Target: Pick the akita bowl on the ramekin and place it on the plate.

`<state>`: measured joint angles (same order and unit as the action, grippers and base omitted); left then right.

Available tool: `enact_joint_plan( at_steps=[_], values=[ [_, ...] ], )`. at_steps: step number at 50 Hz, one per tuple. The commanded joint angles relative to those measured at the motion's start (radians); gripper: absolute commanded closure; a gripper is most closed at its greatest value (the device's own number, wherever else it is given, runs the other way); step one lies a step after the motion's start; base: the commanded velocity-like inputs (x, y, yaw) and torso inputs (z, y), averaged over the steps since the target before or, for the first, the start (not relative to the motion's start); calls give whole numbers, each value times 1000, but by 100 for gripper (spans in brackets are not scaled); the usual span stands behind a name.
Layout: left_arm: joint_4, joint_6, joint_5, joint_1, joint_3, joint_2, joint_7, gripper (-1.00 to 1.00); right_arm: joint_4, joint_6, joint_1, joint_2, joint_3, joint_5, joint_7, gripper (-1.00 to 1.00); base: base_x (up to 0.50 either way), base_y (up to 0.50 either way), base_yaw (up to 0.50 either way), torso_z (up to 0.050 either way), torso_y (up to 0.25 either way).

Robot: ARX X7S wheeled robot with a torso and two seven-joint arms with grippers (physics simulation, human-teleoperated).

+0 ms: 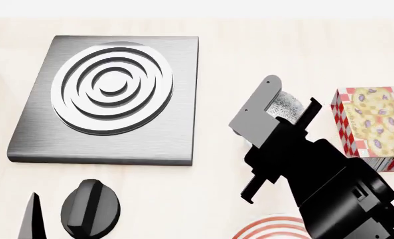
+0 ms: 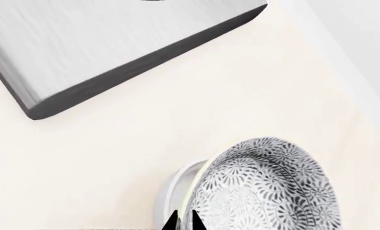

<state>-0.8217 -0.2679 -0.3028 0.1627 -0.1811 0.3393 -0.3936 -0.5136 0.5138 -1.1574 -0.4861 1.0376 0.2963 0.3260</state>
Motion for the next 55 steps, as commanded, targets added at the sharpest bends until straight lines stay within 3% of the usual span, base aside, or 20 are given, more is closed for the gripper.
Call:
enact_joint_plan(
  at_steps=[1,27,55],
  values=[
    [0,7,-11,1,0,4,-5,-100,55,32,-5,-29,4,1,10,100,0,0,0,0,0],
    [17,37,-46,-2,-23,6,9,-100,267,234,-203,-179,50,-30,136,100,0,0,0,0,0],
    [9,40,-59,-1,-23,24,-6,-100,879,506,-236,-420,157,28,266,100,0,0,0,0,0]
  ],
)
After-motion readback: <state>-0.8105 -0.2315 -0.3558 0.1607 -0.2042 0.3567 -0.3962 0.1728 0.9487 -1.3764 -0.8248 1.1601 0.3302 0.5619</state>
